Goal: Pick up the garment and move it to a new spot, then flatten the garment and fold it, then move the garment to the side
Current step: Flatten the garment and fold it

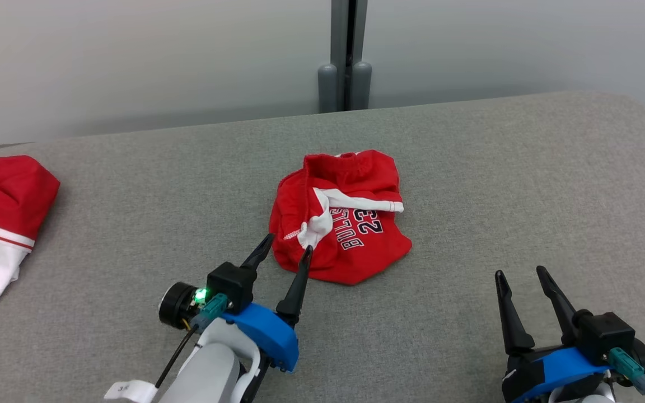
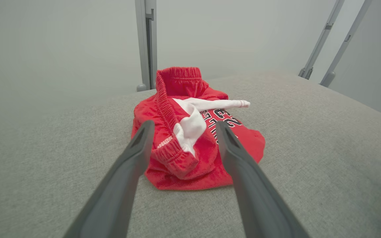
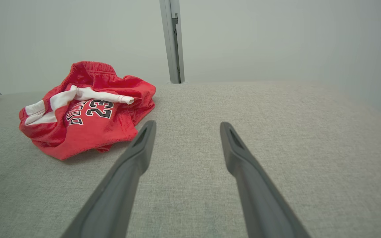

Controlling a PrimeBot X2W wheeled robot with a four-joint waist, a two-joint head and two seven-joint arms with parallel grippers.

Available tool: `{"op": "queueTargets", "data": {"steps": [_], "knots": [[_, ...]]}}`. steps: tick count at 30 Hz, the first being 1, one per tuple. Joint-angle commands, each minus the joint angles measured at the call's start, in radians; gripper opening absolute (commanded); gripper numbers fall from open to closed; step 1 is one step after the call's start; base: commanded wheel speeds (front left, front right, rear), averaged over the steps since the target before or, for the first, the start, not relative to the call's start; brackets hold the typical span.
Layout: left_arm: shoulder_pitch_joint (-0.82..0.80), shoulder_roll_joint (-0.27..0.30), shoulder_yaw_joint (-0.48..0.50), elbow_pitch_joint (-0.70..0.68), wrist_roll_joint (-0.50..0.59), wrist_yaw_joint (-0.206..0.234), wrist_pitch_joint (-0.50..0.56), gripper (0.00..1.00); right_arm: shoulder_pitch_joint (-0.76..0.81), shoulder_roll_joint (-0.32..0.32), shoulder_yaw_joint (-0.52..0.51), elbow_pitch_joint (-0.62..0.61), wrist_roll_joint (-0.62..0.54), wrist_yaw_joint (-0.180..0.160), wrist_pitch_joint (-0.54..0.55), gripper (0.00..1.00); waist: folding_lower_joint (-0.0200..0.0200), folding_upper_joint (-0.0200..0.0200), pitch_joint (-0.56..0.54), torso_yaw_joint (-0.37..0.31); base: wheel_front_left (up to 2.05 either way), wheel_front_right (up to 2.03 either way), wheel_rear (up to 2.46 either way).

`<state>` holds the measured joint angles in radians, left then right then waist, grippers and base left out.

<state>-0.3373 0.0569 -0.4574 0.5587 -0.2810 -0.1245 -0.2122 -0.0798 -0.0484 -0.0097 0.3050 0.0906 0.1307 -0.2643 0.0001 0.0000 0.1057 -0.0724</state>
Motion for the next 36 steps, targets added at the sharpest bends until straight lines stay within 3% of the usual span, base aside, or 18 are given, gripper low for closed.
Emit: {"op": "queueTargets", "data": {"steps": [1,8,14,16,19,27,30,36], "knots": [[-0.029,0.005,-0.008,0.013,0.003,-0.007,0.004,1.00,-0.012,-0.003,0.000,-0.003,0.002,0.000,0.000,1.00,-0.0001,0.0000,0.006,-0.005,0.00,0.00,0.00],[-0.155,0.028,-0.104,0.117,-0.050,-0.006,0.065,1.00,-0.029,-0.004,-0.002,-0.009,0.007,0.000,0.000,1.00,-0.0001,0.0000,0.051,-0.043,0.00,0.00,0.00],[-0.222,0.038,-0.103,0.225,-0.096,-0.006,0.119,1.00,-0.043,-0.004,0.000,-0.014,0.013,0.000,0.000,1.00,-0.0001,0.0000,0.077,-0.057,0.00,0.00,0.00],[-0.237,0.039,-0.115,0.251,-0.102,-0.006,0.128,0.75,-0.045,-0.003,-0.002,-0.014,0.014,0.000,0.000,1.00,-0.0001,0.0000,0.082,-0.058,0.00,0.00,0.00],[-0.253,0.035,-0.141,0.277,-0.112,-0.006,0.134,0.52,-0.052,-0.003,-0.002,-0.016,0.016,0.000,0.000,1.00,-0.0001,0.0000,0.088,-0.056,0.00,0.00,0.00],[-0.306,0.031,-0.194,0.356,-0.089,-0.006,0.118,0.22,-0.086,-0.003,0.039,-0.006,0.007,0.000,0.000,1.00,-0.0001,0.0000,0.099,-0.054,0.00,0.00,0.00],[-0.320,0.028,-0.199,0.382,-0.090,-0.005,0.104,0.00,-0.134,-0.003,0.068,0.013,0.013,0.000,0.000,1.00,-0.0001,0.0000,0.107,-0.050,0.00,0.00,0.00],[-0.331,0.017,-0.180,0.412,-0.119,0.009,0.046,0.00,-0.259,-0.003,0.146,0.140,0.112,0.000,0.000,1.00,-0.0001,0.0000,0.123,-0.019,0.00,0.00,0.00]]}}
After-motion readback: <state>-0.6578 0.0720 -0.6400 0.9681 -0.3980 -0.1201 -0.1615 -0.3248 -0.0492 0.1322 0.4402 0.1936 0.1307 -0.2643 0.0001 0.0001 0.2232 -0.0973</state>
